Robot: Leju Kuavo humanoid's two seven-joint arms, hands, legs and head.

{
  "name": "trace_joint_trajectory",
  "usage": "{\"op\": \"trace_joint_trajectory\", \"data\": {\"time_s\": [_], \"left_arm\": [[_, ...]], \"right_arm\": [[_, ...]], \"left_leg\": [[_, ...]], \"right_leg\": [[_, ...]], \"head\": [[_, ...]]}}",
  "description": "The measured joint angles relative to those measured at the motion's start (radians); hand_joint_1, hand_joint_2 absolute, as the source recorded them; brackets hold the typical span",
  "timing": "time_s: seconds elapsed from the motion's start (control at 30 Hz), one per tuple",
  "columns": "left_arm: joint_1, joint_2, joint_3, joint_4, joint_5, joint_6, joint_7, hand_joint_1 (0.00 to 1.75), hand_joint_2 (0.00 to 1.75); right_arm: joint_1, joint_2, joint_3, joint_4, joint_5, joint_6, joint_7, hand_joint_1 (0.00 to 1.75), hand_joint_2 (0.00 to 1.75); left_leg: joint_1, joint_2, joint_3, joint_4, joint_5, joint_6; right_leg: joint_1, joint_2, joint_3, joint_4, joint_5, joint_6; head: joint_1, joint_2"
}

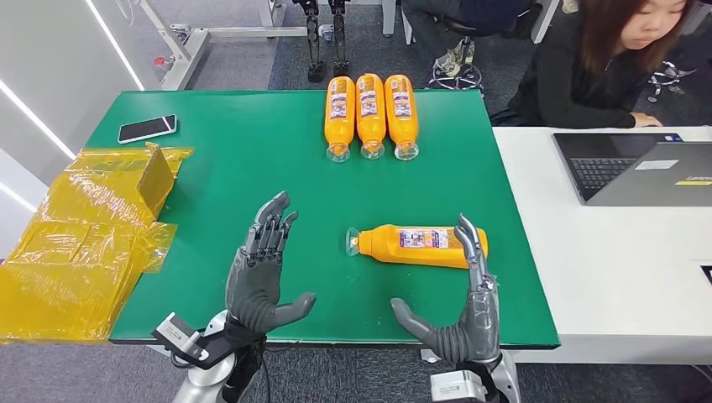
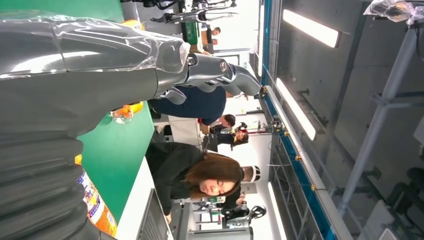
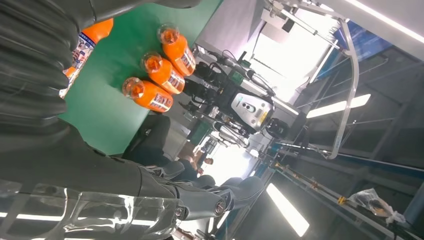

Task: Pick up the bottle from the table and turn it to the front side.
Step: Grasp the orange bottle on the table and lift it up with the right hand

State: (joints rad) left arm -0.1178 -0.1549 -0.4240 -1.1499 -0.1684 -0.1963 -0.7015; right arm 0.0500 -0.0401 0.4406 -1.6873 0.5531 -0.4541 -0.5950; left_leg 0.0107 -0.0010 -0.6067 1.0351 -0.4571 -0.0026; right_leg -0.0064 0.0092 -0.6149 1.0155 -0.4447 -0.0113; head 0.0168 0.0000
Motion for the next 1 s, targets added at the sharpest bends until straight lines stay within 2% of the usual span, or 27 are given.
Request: {"op": "trace_joint_trajectory", "data": {"time_s": [0.13,0.2,0.37,0.67,0.8,1.0], "left_arm": [[0.001,0.0,0.001,-0.005,-0.004,-0.004,0.0,0.0,1.75],[0.002,0.0,0.002,-0.006,-0.008,-0.009,0.0,0.0,1.75],[0.012,0.0,0.004,-0.014,-0.019,-0.024,0.0,0.0,1.75],[0.041,0.0,0.022,-0.042,-0.028,-0.041,-0.001,0.0,1.75],[0.042,-0.001,0.023,-0.044,-0.028,-0.055,-0.001,0.0,1.75],[0.042,-0.007,0.025,-0.044,-0.028,-0.062,-0.001,0.0,1.75]], "right_arm": [[-0.005,0.0,0.0,0.0,-0.002,0.0,0.004,0.0,1.75],[-0.009,-0.002,0.0,0.001,0.045,0.002,0.032,0.0,1.75],[-0.054,-0.044,-0.003,0.025,0.341,0.056,0.227,0.0,1.75],[-0.197,-0.153,-0.042,0.103,0.662,0.103,0.424,0.0,1.75],[-0.261,-0.192,-0.042,0.15,0.712,0.138,0.478,0.0,1.75],[-0.307,-0.222,-0.041,0.201,0.724,0.164,0.492,0.0,1.75]], "left_leg": [[0.0,0.0,0.0,0.0,0.0,0.0],[0.0,0.0,0.0,0.0,0.0,0.0],[0.0,0.0,0.0,0.0,0.0,0.0],[0.0,0.0,0.0,0.001,0.0,0.0],[0.0,0.0,0.0,0.001,0.0,0.0],[0.0,-0.001,0.0,0.001,0.0,0.0]], "right_leg": [[0.0,0.0,0.0,0.0,0.0,0.0],[0.0,0.0,0.0,0.0,0.0,0.0],[0.0,0.0,0.0,0.0,0.0,0.0],[0.0,0.0,0.0,0.0,0.001,0.001],[0.0,0.0,0.0,0.0,0.001,0.001],[0.0,0.0,0.0,0.0,0.001,0.001]], "head": [[0.0,0.0],[0.0,0.0],[0.0,0.0],[0.0,0.0],[0.0,0.0],[0.0,0.0]]}}
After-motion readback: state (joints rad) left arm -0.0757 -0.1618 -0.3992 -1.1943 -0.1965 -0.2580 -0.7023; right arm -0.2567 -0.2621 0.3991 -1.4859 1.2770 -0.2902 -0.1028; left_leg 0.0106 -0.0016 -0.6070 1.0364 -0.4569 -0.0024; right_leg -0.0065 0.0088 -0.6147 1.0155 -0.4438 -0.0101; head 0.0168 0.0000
